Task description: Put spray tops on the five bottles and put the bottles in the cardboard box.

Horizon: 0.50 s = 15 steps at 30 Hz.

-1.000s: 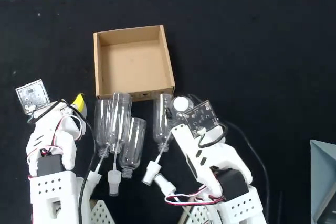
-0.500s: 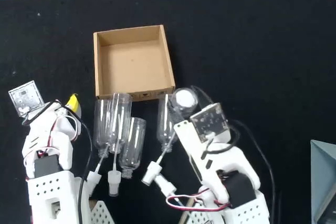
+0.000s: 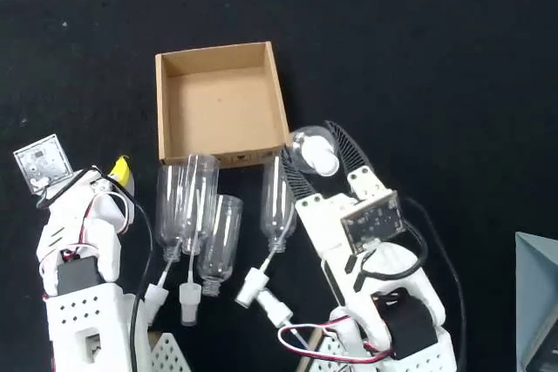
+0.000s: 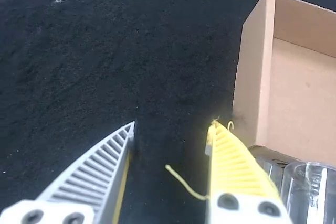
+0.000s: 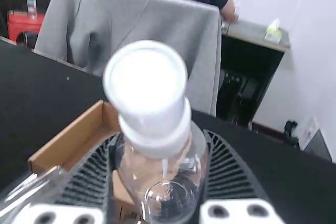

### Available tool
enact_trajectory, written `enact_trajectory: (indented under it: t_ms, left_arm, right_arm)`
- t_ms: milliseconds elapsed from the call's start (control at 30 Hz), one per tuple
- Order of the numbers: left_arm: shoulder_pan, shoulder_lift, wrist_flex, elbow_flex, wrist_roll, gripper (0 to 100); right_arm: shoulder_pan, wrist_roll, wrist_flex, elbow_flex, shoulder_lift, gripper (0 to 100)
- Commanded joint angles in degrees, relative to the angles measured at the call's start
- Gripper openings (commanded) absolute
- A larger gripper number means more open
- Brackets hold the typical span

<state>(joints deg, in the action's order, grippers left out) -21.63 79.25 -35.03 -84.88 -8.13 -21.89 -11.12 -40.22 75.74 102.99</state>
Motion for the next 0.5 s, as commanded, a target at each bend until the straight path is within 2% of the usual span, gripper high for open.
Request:
enact_trajectory:
  t_ms: [0, 233, 467]
  left_arm:
    - [-0.5, 0.7, 0.4, 1.1, 0.4, 21]
    - [-0.5, 0.7, 0.4, 1.0, 0.4, 21]
    - [-0.5, 0.7, 0.4, 1.0, 0.4, 21]
  right_arm:
    - [1.1, 0.4, 3.5, -6.5, -2.6, 8.4]
    - [0.6, 0.5, 11.3, -9.5, -14.4, 8.2]
    - [-5.6, 0.5, 18.1, -12.8, -26.9, 8.2]
